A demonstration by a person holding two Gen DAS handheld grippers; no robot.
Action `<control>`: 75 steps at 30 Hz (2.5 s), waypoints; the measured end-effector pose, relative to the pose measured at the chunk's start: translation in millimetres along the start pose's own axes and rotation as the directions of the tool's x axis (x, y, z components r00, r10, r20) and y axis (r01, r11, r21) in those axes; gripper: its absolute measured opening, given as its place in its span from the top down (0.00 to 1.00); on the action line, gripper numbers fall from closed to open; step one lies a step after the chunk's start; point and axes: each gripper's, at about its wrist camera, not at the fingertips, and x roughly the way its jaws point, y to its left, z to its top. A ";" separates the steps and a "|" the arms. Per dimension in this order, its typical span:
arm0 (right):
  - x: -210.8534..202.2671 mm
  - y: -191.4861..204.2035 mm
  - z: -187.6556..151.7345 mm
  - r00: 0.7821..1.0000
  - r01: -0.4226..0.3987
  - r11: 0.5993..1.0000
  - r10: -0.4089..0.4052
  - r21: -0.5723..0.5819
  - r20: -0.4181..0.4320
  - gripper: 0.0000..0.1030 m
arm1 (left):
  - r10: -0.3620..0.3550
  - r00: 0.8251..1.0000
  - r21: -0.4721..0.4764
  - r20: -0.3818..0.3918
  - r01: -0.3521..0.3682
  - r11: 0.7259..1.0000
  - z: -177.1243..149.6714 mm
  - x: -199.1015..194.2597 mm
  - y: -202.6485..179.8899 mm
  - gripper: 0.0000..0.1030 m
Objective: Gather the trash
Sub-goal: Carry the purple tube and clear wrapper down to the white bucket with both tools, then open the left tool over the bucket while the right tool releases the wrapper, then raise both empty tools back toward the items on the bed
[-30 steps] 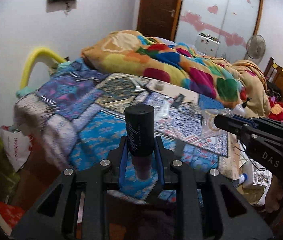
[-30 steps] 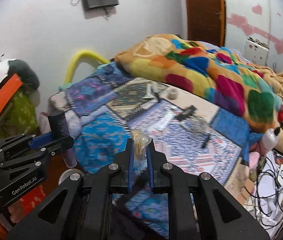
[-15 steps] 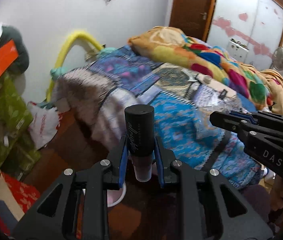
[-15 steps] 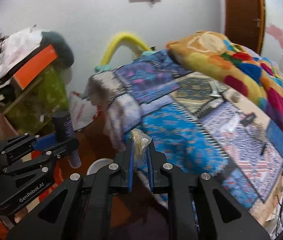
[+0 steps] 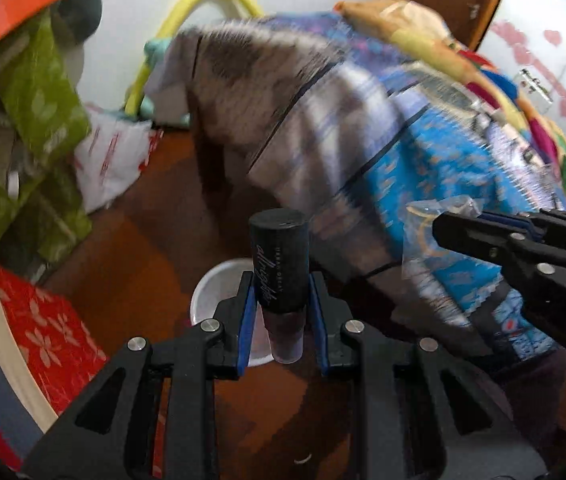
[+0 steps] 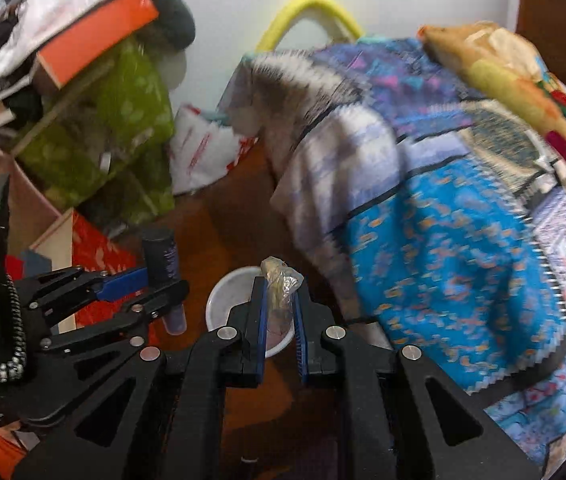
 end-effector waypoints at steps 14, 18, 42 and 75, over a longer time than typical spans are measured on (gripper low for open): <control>108.7 10.5 2.6 0.981 -0.034 0.999 0.039 0.030 -0.192 0.89 | 0.025 0.974 -0.089 -0.226 -0.046 0.995 -32.1 104.4 50.5 0.76; 121.5 11.2 7.1 0.975 -0.066 0.996 0.078 0.061 -0.210 0.88 | 0.021 0.971 -0.120 -0.239 -0.051 0.991 -29.4 116.0 57.1 0.76; 56.5 15.2 4.6 0.992 -0.059 0.998 0.060 0.009 -0.114 0.69 | 0.070 0.992 -0.107 -0.101 -0.081 0.991 -9.4 36.3 51.2 0.70; -253.4 -91.4 -74.0 0.789 0.257 0.936 -0.346 0.240 0.507 0.51 | -0.196 0.922 0.256 0.333 0.111 0.960 34.6 -175.3 -192.8 0.56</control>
